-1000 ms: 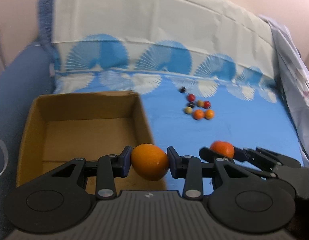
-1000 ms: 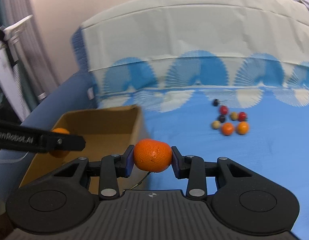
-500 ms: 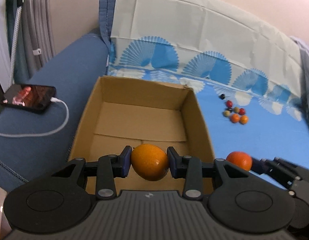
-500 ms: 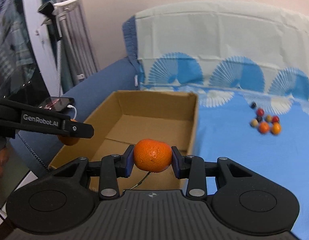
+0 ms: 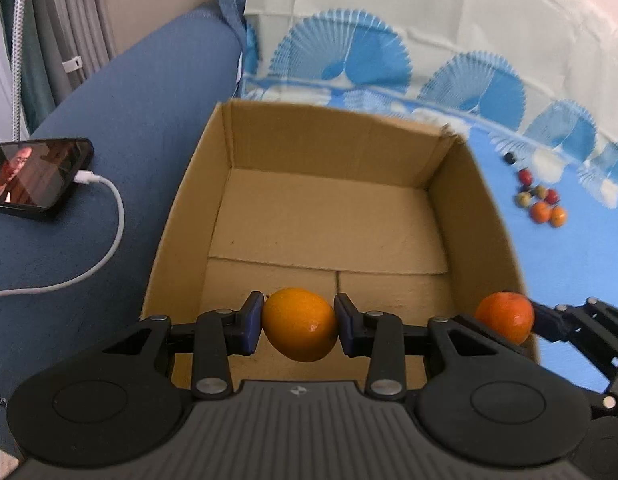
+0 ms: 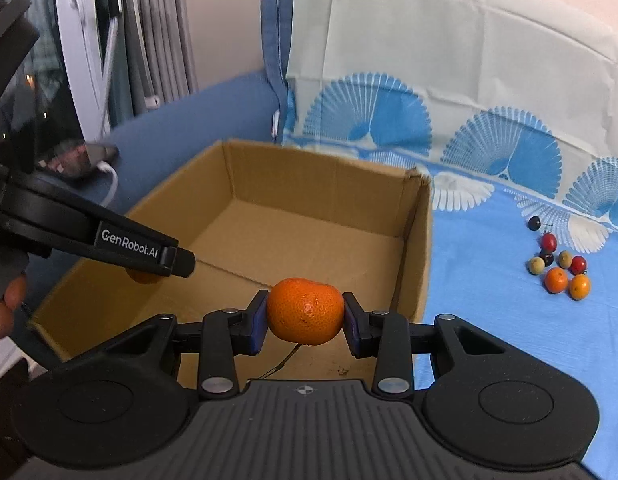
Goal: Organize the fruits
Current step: 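Carry the mandarins to the box and open both tools to drop them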
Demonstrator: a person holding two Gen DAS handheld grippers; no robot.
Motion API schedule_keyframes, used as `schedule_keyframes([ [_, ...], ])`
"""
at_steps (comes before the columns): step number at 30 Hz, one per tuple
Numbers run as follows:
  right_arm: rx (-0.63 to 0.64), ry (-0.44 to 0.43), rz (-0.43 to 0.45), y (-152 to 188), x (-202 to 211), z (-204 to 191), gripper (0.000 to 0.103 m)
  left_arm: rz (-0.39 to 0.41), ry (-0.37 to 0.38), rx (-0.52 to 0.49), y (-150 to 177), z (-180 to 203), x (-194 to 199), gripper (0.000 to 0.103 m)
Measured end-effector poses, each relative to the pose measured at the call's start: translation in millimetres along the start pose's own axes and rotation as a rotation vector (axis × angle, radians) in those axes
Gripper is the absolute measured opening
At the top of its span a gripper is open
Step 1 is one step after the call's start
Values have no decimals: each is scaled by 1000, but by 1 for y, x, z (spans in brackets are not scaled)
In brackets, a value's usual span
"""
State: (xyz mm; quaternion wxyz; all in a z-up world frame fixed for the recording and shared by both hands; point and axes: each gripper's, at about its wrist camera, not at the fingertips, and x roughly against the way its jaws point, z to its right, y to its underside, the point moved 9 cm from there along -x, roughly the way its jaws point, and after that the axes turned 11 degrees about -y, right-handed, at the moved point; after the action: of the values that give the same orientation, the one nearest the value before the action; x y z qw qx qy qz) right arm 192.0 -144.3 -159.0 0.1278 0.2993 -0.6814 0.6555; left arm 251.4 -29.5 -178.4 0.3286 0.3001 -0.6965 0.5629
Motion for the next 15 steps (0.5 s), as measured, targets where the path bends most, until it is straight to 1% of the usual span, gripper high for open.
schedule_keyframes([
  [7,31,17,-38,4,-23,7,39,-24,-38,-36,4,-1,-29,42],
  [13,39,29,-55,5,-34,10,40,-50,-47,-55,10,4,-44,43],
  [14,46,26,-57,5,-34,10,40,-52,-44,-58,10,5,-45,44],
  [15,55,19,-56,4,-34,9,41,-50,-41,-62,10,6,-45,60],
])
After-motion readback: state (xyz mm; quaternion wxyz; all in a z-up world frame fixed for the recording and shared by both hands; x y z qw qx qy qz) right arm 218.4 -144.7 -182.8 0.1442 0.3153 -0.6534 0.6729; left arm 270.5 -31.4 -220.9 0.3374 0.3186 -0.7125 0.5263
